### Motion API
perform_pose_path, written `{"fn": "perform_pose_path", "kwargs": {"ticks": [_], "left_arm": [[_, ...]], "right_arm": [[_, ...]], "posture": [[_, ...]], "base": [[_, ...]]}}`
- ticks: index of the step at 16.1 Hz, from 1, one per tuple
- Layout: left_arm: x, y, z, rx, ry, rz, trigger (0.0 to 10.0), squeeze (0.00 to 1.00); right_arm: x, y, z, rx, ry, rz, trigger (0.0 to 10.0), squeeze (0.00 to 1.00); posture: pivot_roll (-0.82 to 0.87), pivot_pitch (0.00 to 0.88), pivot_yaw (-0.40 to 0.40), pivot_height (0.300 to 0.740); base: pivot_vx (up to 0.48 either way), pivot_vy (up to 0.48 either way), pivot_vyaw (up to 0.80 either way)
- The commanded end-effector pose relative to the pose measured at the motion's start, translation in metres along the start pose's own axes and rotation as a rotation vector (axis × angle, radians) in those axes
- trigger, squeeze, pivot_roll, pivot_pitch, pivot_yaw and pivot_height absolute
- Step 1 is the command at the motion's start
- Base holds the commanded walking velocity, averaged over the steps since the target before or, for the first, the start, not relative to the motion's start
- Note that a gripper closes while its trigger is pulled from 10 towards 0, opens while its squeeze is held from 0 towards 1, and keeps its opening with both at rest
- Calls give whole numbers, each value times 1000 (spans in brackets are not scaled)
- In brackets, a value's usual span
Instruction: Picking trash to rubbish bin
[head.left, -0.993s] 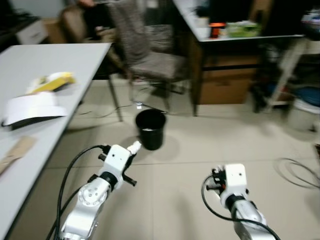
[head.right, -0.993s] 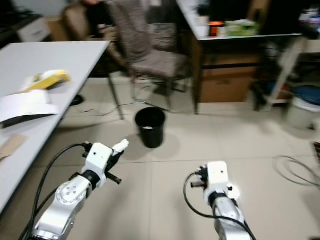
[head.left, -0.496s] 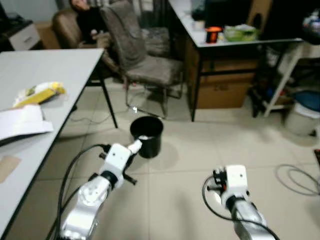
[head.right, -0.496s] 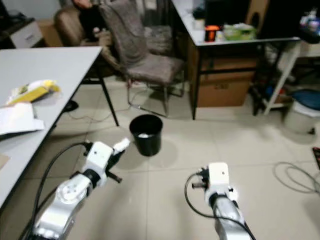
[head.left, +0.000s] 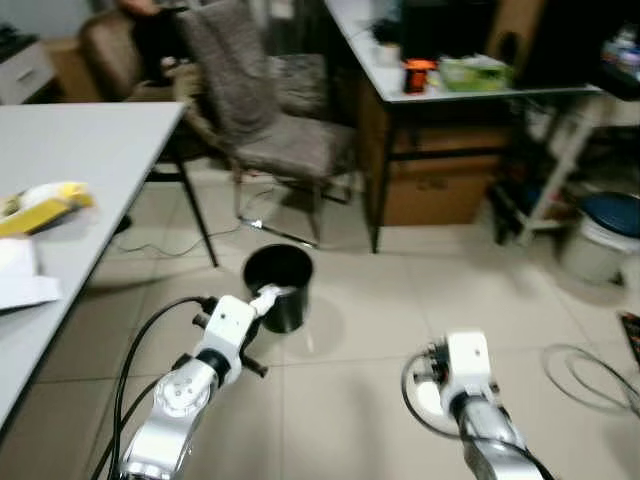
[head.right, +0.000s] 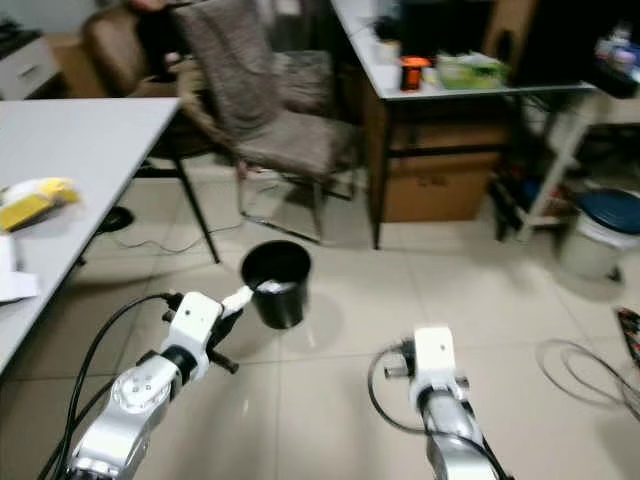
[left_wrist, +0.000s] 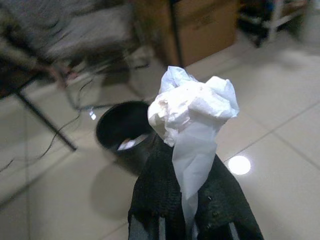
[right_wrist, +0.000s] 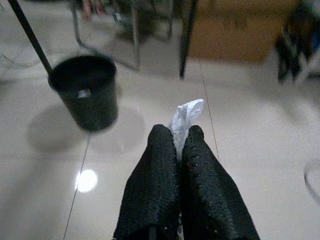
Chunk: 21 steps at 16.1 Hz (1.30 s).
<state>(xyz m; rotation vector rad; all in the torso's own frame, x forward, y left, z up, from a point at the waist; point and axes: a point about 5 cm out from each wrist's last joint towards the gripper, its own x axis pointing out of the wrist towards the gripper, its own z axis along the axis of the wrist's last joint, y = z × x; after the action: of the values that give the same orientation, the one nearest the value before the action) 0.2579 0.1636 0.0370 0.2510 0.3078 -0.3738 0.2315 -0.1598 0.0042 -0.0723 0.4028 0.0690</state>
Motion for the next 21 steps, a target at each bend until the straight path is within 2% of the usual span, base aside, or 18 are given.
{"fn": "perform_pose_path", "kwargs": {"ticks": [1,6,9,11,12,13,19,21], "left_arm": [[0,6,-3,-2,13,33,10000,0],[1,2,-9,22,32,26,10000,0],[3,6,-11,23,38,45,10000,0],[2,8,-8,28,35,58,10000,0],[1,7,-9,66,36,52,10000,0],[0,7,-11,46,38,76,10000,0],[9,1,-3,22,24,19,10000,0],[8,3,-6,-13,37,33,10000,0]], "right_arm": [[2,5,-1,-30,-4,6,10000,0],[10,5,1,2,-22,-11,10000,0],[11,5,0,24,-24,-13,10000,0],[10,8,0,18,-28,26,10000,0],[11,8,0,9,-24,38,10000,0],[10,7,-1,0,-20,41,10000,0],[5,-7,0,30,-46,-29,10000,0],[0,1,-8,9,-15,3,10000,0]], "posture": [[-17,0,24,740],[20,0,8,740],[35,0,-10,740],[66,0,-40,740],[66,0,-52,740],[59,0,-53,740],[-14,0,30,740],[-50,0,54,740]], "base": [[398,0,0],[398,0,0],[400,0,0],[399,0,0],[394,0,0],[398,0,0],[396,0,0],[394,0,0]]}}
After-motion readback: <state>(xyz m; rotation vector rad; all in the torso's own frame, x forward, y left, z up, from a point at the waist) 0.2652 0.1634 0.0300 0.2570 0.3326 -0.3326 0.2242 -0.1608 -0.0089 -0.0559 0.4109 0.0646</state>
